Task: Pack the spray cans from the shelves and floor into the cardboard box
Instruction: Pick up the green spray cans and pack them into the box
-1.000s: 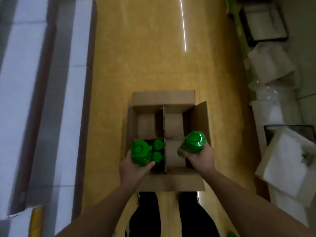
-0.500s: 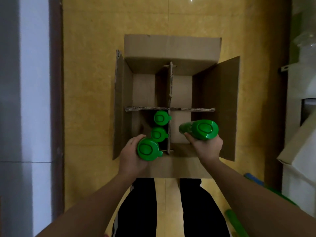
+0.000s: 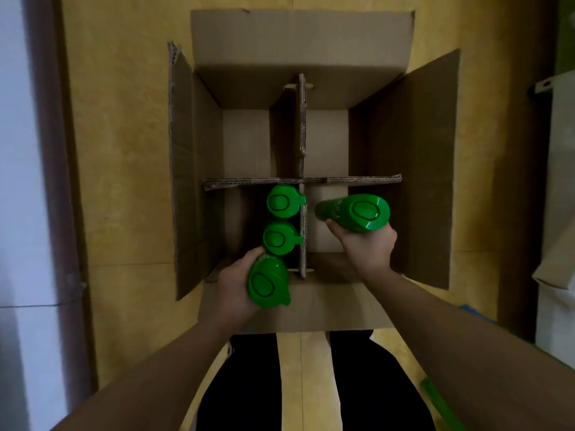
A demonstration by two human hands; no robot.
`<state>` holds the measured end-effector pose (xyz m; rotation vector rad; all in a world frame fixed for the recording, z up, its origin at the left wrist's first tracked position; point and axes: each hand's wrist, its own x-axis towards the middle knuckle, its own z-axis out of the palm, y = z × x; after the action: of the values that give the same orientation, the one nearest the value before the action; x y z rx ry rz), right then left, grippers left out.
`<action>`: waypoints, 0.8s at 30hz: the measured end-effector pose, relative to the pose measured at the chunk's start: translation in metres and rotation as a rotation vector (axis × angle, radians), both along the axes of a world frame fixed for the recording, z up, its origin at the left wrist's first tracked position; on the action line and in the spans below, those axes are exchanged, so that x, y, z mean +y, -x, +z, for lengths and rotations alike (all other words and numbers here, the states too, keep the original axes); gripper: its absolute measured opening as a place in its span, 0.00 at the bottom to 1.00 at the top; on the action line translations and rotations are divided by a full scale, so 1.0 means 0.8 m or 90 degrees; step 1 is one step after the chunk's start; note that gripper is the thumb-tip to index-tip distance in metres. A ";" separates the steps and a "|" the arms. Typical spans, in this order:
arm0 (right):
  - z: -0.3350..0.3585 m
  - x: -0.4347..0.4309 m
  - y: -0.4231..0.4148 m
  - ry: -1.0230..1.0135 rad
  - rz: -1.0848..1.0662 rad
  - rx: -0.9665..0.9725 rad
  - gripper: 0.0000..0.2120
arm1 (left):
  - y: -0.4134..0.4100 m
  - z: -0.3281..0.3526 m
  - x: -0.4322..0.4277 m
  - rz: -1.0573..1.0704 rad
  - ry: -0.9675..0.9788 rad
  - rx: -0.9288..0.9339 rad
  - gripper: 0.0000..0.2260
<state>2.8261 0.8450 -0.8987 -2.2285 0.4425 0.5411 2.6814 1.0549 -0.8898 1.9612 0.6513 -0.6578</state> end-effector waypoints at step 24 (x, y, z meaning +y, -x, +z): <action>-0.089 0.049 -0.020 -0.026 -0.020 0.035 0.28 | -0.004 -0.078 -0.010 0.095 0.101 0.099 0.40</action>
<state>2.8423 0.8840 -0.9698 -2.1681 0.4897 0.5904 2.6849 1.0473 -0.9525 1.7097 0.8074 -0.7516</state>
